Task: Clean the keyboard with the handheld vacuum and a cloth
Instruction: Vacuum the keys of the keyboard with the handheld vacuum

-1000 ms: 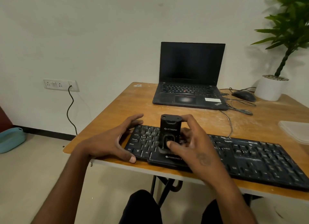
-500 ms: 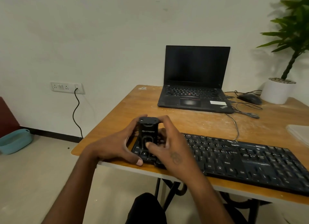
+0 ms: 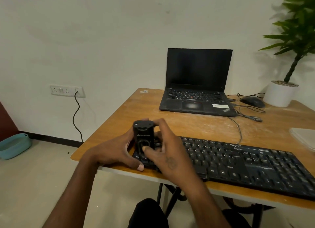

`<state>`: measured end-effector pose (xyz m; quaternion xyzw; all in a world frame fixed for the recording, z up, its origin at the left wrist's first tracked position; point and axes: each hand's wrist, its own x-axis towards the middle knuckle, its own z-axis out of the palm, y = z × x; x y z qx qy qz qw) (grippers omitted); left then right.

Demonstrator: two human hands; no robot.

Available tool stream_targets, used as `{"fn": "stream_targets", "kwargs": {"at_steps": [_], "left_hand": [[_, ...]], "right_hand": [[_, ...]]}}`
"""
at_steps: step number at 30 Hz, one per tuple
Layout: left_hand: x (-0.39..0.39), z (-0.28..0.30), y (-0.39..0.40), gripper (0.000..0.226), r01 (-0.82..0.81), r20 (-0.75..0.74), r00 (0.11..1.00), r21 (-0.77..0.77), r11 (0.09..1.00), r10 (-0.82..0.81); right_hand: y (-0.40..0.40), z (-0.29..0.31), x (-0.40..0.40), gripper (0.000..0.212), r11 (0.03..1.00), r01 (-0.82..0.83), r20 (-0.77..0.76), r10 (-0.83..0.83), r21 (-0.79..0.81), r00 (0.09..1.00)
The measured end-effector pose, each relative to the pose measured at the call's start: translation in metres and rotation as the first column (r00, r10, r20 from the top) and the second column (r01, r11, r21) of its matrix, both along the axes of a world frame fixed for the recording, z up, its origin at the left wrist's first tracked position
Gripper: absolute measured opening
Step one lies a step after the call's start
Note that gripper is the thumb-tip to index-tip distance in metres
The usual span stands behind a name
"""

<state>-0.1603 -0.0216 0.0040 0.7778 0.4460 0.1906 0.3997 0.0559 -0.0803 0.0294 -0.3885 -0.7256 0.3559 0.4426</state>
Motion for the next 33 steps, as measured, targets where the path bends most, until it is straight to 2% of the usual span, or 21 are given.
{"fn": "stream_targets", "kwargs": {"at_steps": [2,3,7,11,14,17,21,27,33], "left_hand": [[0.001,0.0,0.0,0.103,0.0,-0.012,1.0,-0.006,1.0,0.0],[0.001,0.0,0.001,0.102,0.009,-0.01,1.0,-0.007,1.0,-0.01],[-0.005,-0.002,0.002,0.128,0.031,0.062,0.998,-0.028,0.999,-0.029],[-0.005,-0.002,0.002,0.128,0.034,0.087,0.996,-0.016,0.999,-0.033],[-0.006,-0.003,0.003,0.128,0.036,0.072,0.997,-0.011,0.999,-0.035],[-0.005,-0.002,0.002,0.129,0.029,0.061,0.998,-0.008,1.0,-0.028],[-0.003,0.0,0.0,0.129,0.021,0.057,0.998,-0.001,1.0,-0.021],[-0.002,0.001,0.0,0.124,0.039,0.03,0.999,0.018,0.999,-0.039],[-0.004,-0.001,-0.001,0.128,0.032,0.061,0.998,-0.012,0.999,-0.031]], "right_hand": [[0.0,-0.001,-0.008,0.05,1.0,-0.008,0.008,0.008,0.009,1.0],[0.0,-0.002,-0.007,0.05,1.0,-0.008,0.005,0.008,0.002,1.0],[-0.006,-0.002,0.03,0.049,0.995,0.0,-0.092,-0.009,-0.102,0.996],[-0.015,0.0,0.087,0.048,0.987,0.091,-0.108,-0.105,-0.129,0.989],[-0.018,-0.005,0.116,0.055,0.971,0.175,-0.1,-0.192,-0.162,0.976],[-0.018,-0.007,0.112,0.057,0.967,0.21,-0.064,-0.221,-0.146,0.973],[-0.014,-0.004,0.07,0.046,0.987,0.095,-0.123,-0.111,-0.128,0.986],[-0.002,-0.002,0.012,0.048,0.999,0.039,0.004,-0.039,-0.032,0.999],[-0.011,0.001,0.059,0.047,0.987,0.099,-0.076,-0.109,-0.125,0.991]]}}
